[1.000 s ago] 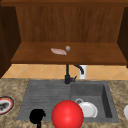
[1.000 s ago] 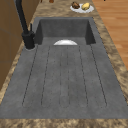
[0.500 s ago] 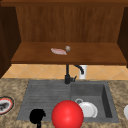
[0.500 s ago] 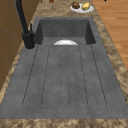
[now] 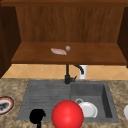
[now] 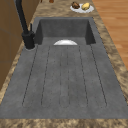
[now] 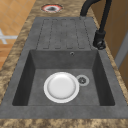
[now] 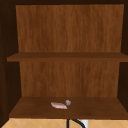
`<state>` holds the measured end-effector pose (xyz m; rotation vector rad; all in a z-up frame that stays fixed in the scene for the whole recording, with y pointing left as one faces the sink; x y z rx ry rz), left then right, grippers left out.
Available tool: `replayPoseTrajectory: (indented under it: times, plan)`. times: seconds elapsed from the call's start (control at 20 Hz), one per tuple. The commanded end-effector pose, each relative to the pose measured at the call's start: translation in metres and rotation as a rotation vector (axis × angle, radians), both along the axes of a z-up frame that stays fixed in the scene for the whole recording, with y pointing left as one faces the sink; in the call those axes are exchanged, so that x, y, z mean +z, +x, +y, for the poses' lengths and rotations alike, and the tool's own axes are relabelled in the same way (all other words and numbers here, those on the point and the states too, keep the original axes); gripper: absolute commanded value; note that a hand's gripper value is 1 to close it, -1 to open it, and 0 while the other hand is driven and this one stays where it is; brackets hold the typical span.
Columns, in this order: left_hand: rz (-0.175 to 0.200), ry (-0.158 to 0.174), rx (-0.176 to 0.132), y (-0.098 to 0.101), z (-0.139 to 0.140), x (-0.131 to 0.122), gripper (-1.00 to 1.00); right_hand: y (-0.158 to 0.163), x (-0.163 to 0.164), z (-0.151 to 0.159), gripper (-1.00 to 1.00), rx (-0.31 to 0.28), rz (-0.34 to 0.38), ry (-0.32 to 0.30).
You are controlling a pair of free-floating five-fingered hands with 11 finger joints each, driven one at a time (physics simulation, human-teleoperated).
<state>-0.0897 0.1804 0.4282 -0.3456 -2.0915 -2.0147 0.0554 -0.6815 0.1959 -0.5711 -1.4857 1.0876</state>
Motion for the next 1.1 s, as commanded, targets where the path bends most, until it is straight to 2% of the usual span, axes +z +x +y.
replayPoseTrajectory:
  times: [0.0,0.45,0.6,1.05]
  plan:
    - [0.0,0.0,0.0,0.0,0.0,0.0,0.0,-0.012,0.005,0.0,-1.0,-0.037,0.0,-0.113]
    - [0.0,0.0,0.0,0.0,0.0,0.0,0.0,-0.045,0.013,0.0,-1.0,-0.066,0.022,-0.183]
    - [0.0,0.0,0.0,0.0,0.0,0.0,0.0,-0.052,0.024,0.008,-1.0,-0.077,0.025,-0.202]
    - [0.0,0.0,0.0,0.0,0.0,0.0,0.0,-0.053,0.063,0.043,-1.0,-0.109,0.04,-0.366]
